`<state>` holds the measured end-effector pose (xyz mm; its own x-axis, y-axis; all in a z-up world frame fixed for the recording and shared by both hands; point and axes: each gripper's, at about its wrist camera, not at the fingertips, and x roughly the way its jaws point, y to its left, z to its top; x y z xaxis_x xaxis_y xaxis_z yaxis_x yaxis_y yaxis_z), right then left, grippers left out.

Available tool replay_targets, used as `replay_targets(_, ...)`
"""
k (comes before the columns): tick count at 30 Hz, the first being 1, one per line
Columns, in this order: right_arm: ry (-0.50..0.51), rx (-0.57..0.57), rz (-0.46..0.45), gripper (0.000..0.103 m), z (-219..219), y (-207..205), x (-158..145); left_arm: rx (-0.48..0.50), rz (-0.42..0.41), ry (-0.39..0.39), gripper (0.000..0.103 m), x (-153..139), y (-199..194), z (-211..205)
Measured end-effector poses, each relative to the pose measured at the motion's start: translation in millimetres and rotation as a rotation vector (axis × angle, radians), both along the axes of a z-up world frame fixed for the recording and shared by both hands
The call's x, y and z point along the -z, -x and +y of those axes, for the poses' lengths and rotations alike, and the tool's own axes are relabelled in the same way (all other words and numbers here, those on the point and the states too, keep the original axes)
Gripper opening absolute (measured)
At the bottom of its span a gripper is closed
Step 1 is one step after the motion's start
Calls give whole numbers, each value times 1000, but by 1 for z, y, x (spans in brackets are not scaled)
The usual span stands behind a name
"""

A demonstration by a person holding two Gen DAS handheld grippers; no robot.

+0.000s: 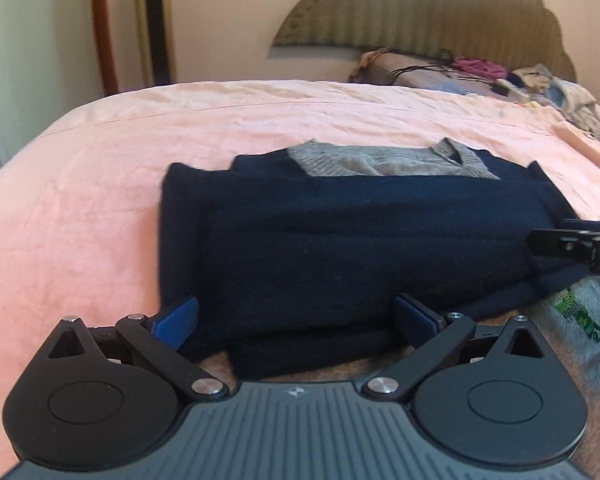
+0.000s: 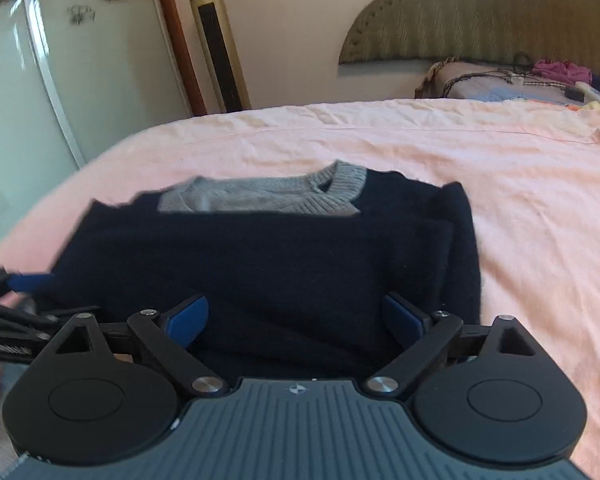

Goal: Fold small clothes

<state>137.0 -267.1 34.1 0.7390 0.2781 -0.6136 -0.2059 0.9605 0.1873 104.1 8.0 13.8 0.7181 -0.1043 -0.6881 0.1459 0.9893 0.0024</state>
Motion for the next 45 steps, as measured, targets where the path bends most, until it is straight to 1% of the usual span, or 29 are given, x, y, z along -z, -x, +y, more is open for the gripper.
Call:
replay_targets(2,-11,68,31,84,-1,6,-12,-10,-12,-25,102,-12,22,-3)
replay_targets(4,-53,64,11,87,1,29,-22,76,-31,50,103,-19,51,-5)
replay_targets(6,-64,-9,23,99,10,50,-21,122,9,35,103,-9,68,-12)
replay_targets(7,-38,-22,53,99,14,57,-15,129,36,3,103,1,72,-14)
replay_targets(8,-7,-23,91,99,16,61,-5,135,12,-18,103,9,78,-13)
replay_targets(9,41,-38,38,99,16,71,1,123,-13,-20,103,10,86,-9)
replay_targets(12,94,41,58,95,11,86,-6,86,20,59,103,-2,103,6)
replay_targets(15,36,8,35,95,12,113,-16,118,24,105,103,-3,125,7)
replay_targets(16,38,-9,42,96,16,119,-15,128,37,89,103,3,130,4)
replay_targets(17,51,-21,65,99,19,124,-11,126,0,36,103,6,138,-1)
replay_targets(18,83,-27,69,100,23,129,-4,119,-5,-3,103,8,144,-4)
replay_targets(19,138,-28,34,100,27,138,-1,108,-3,-6,103,6,149,-3)
replay_targets(20,176,-13,36,100,30,144,-3,104,7,8,103,3,154,-1)
replay_targets(22,151,20,58,100,30,160,-10,133,23,22,103,1,167,0)
replay_targets(23,120,-1,68,102,30,170,-10,148,22,-14,103,4,173,-1)
replay_targets(24,131,-35,75,103,32,178,-8,151,2,-37,103,6,179,-1)
replay_targets(25,187,-50,53,103,34,188,-4,136,2,-28,103,4,184,3)
replay_targets(26,188,-52,36,103,29,194,-3,123,14,-10,103,1,187,9)
replay_targets(29,121,35,60,101,6,205,-15,73,34,80,103,-9,201,35)
replay_targets(32,-18,41,57,101,-25,227,-27,-9,78,196,103,-9,211,67)
replay_targets(35,-108,135,78,100,-61,238,-29,-52,83,324,102,-7,217,90)
replay_targets(37,-124,198,116,95,-78,237,-22,-75,87,383,102,-7,214,95)
replay_targets(38,-139,204,131,90,-82,235,-19,-79,89,411,99,-7,209,95)
replay_targets(40,-175,176,125,90,-83,233,-14,-86,86,425,87,-7,201,93)
replay_targets(41,-187,155,124,85,-82,231,-13,-101,83,407,68,-7,196,91)
replay_targets(42,-189,140,122,70,-80,228,-13,-113,85,374,38,-6,191,89)
replay_targets(43,-195,127,130,57,-79,224,-12,-132,85,330,26,-5,187,88)
replay_targets(44,-206,122,148,28,-80,219,-11,-147,92,305,10,-4,183,88)
replay_targets(45,-223,114,172,14,-83,215,-9,-150,101,304,6,-4,180,91)
